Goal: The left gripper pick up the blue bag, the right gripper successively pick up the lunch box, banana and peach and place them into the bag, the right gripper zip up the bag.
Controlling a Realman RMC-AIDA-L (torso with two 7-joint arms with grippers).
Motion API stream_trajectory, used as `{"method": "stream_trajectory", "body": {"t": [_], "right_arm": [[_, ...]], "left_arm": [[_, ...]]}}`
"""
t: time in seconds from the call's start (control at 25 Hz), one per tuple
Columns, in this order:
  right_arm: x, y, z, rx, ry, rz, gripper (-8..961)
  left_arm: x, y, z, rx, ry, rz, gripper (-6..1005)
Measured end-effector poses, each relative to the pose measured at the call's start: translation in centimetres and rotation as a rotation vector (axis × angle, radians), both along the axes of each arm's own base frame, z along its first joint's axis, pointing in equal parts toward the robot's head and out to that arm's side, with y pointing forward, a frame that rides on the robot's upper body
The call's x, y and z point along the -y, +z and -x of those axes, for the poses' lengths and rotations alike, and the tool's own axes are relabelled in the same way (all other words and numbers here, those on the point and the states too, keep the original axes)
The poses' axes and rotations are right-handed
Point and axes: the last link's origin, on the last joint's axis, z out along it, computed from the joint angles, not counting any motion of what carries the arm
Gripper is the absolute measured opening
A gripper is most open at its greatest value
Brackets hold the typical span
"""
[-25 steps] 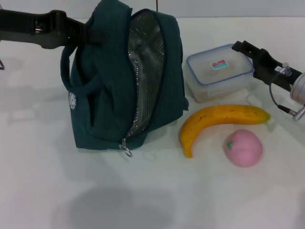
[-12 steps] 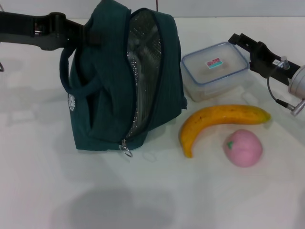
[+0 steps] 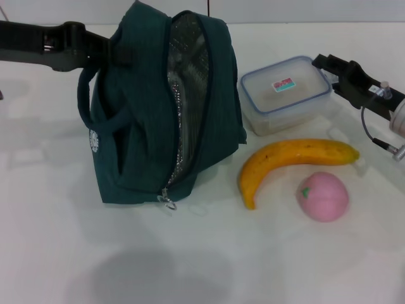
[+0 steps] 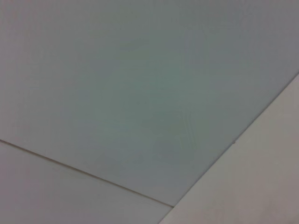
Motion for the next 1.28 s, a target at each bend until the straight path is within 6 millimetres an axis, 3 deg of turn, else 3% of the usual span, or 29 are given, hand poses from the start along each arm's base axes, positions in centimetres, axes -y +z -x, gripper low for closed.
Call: {"method": "stream_trajectory", "body": {"t": [0.44, 0.64, 0.76, 1.28], "right_arm": [[0.1, 0.1, 0.0, 0.0, 0.012, -0.004, 383], [0.1, 0.0, 0.2, 0.005, 0.023, 0.0, 209], [0.2, 0.0, 0.4, 0.005, 0.042, 0.002, 156], [1.3, 1.4, 0.6, -0.044, 0.127, -0.087, 100]], "left_arm": [[0.0, 0.1, 0.1, -0.003, -0.003, -0.002, 40], [0.0, 0.0, 0.0, -0.009, -0.007, 0.003, 40], [0.1, -0.1, 0.0, -0.01, -0.008, 0.005, 40], [0.2, -0.5, 0.3, 0.0, -0.003, 0.017, 39]]}}
